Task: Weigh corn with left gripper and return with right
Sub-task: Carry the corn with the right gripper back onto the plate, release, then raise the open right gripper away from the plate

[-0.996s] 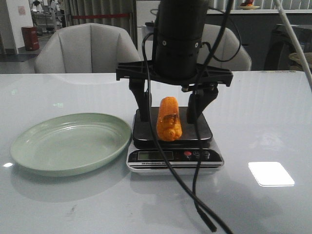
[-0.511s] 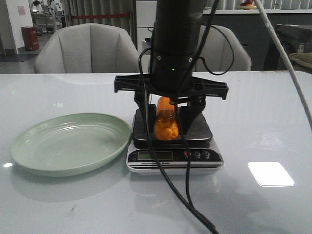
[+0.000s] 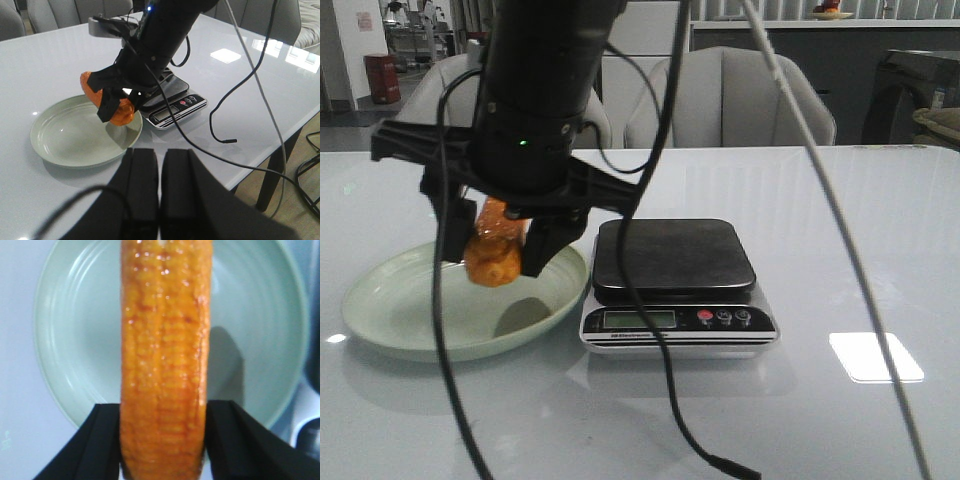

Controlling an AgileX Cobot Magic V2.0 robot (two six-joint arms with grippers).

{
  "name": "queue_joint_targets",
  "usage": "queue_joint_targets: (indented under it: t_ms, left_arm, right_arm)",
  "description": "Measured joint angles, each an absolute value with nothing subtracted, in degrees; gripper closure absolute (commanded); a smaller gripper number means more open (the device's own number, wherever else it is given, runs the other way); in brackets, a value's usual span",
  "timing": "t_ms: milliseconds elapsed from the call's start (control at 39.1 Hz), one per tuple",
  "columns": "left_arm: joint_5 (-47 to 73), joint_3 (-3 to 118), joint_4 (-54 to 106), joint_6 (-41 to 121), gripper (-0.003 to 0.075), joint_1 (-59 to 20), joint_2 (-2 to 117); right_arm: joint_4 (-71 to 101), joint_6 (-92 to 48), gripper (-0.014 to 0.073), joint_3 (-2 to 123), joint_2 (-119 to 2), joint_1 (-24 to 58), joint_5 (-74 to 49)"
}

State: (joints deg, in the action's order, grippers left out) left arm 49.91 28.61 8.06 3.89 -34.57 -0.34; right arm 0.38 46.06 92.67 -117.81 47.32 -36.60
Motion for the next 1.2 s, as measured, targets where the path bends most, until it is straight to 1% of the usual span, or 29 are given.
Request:
queue_joint_targets:
  t_ms: [102,307,383,639,818,996,1201]
  left_arm:
    - [49.91,28.61,8.06,3.89,0.0607,-34.57,-0.34]
    - [49.91,28.61,8.06,3.89,0.0607,-34.57,-0.34]
    - [49.91,28.61,8.06,3.89,0.0607,-34.57,-0.34]
    - [49.91,28.61,8.06,3.89,0.0607,-34.57,-0.34]
    - [49.91,28.61,8.06,3.89,0.0607,-34.57,-0.34]
    - [49.91,28.61,8.06,3.89,0.0607,-34.57,-0.34]
    - [49.91,28.61,8.06,3.89,0.0607,-34.57,-0.34]
  right_arm:
    - [1.66,46.06,0.0286,92.67,-119.32,47.89,-34.68]
    - [2.51,46.18,0.0055,93.17,-121.41,47.89,-32.6]
    - [2.9,46.18,0.0008,93.81,-122.36,47.89,-32.6]
    - [3.62,46.18,0.0004,94.09,-122.71,47.79,-32.08]
    - [3.73,45.24,0.0004,94.09,-119.98,46.45,-37.05]
    - [4.87,36.38,0.0004,94.19,-115.24,43.78,-44.65]
    - [10.23,22.85,0.0004,94.19,-110.95,37.96,-53.25]
